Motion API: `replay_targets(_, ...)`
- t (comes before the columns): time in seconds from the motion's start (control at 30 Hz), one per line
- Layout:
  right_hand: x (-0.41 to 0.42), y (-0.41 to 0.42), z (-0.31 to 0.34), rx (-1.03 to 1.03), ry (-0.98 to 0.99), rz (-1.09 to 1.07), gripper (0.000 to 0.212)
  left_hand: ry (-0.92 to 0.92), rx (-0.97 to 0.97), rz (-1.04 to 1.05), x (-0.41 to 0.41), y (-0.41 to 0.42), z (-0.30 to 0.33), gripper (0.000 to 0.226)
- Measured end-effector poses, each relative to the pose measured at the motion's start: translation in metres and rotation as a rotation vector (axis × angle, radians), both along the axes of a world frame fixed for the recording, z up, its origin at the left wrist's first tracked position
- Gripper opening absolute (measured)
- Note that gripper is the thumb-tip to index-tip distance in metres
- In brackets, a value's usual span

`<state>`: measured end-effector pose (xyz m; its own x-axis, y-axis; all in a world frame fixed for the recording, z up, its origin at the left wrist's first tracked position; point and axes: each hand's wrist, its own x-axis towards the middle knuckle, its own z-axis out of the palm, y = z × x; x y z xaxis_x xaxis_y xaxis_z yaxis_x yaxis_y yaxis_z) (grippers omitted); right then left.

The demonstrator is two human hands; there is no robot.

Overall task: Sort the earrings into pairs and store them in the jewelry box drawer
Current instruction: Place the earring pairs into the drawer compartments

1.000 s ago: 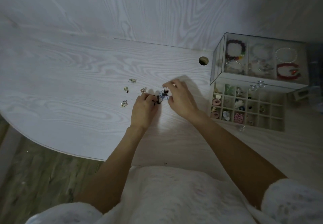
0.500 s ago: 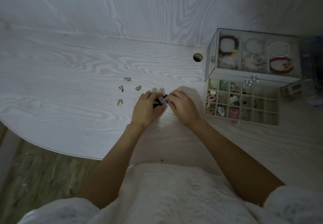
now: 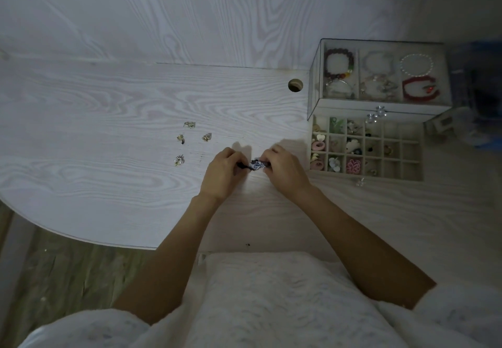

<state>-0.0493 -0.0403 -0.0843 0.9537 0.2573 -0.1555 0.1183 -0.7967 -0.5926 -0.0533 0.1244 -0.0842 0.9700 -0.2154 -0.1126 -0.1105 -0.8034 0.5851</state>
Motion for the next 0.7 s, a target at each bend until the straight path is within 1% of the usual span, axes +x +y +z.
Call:
replay_targets(0.07, -0.004, -0.003, 0.001, 0.030, 0.000, -0.021, 0.013, -0.027, 0.051, -0.077, 0.000, -0.005, 0.000, 0.011)
replay_targets(0.13, -0.012, -0.007, 0.000, 0.083, 0.015, -0.050, 0.008, -0.036, 0.063, -0.105, -0.001, -0.013, 0.001, 0.009)
replay_targets(0.2, -0.019, -0.008, 0.000, 0.151, 0.050, -0.094, 0.009, -0.036, 0.064, -0.075, -0.005, -0.018, 0.000, 0.009)
replay_targets(0.33, -0.027, -0.019, 0.003, 0.323, 0.091, -0.262, 0.009, -0.016, 0.056, -0.051, -0.009, -0.028, 0.001, 0.012)
replay_targets(0.47, -0.028, -0.026, 0.003, 0.348, 0.095, -0.295, 0.007, 0.046, 0.011, 0.010, -0.010, -0.033, 0.006, 0.020)
replay_targets(0.53, -0.028, -0.025, 0.003, 0.346, 0.084, -0.295, 0.006, 0.075, 0.039, -0.014, -0.009, -0.033, 0.006, 0.020)
replay_targets(0.7, -0.028, -0.026, 0.011, 0.382, 0.082, -0.292, 0.004, 0.080, 0.134, -0.097, -0.011, -0.031, 0.002, 0.020)
